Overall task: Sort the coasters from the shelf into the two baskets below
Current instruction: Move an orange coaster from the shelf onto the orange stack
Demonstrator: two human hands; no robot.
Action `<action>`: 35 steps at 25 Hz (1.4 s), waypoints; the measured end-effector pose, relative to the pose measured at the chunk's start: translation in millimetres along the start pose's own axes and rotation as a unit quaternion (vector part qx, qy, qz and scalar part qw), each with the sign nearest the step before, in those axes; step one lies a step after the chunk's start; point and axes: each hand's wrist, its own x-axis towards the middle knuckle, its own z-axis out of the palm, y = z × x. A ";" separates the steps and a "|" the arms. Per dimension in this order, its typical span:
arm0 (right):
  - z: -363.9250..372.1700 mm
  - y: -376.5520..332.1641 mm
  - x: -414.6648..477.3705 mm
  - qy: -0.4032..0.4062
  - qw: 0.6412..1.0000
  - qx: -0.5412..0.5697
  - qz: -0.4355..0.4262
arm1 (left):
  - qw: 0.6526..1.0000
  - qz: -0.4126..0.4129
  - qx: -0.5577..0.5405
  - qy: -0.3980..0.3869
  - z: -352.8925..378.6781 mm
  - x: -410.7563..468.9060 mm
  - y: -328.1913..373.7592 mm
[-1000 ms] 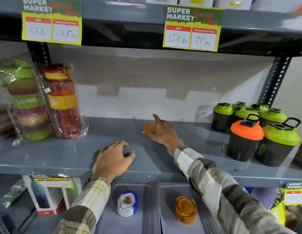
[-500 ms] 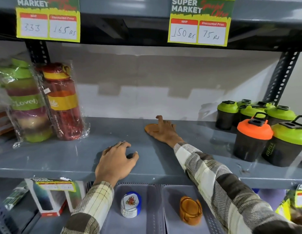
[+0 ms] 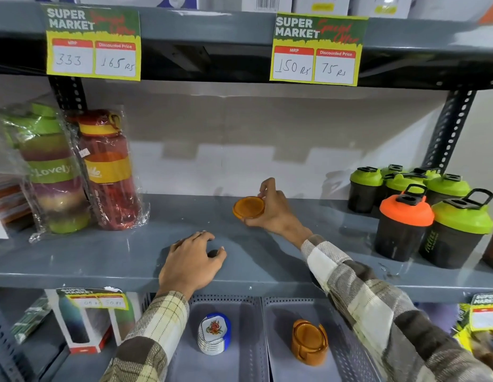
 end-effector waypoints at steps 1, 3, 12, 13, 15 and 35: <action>-8.2 -6.5 -9.8 0.016 1.000 0.002 -0.025 | 1.000 0.000 0.002 0.000 0.4 -0.3 -0.2; -28.0 -22.0 -35.3 0.057 0.995 0.009 -0.079 | 1.000 0.001 0.006 -0.007 0.3 -0.1 0.2; -118.8 -92.4 -160.8 0.250 0.930 0.009 -0.268 | 1.000 0.015 -0.008 -0.014 -0.6 -2.7 -1.3; -126.2 -97.1 -170.2 0.267 0.918 -0.022 -0.291 | 1.000 0.014 -0.003 -0.011 -1.3 -3.5 0.0; -136.6 -103.9 -182.8 0.282 0.903 -0.059 -0.319 | 1.000 0.005 0.006 -0.022 -3.6 -4.1 2.1; -91.7 -53.3 -242.6 0.136 0.978 0.120 -0.108 | 1.000 -0.009 0.009 -0.023 0.1 -3.6 0.4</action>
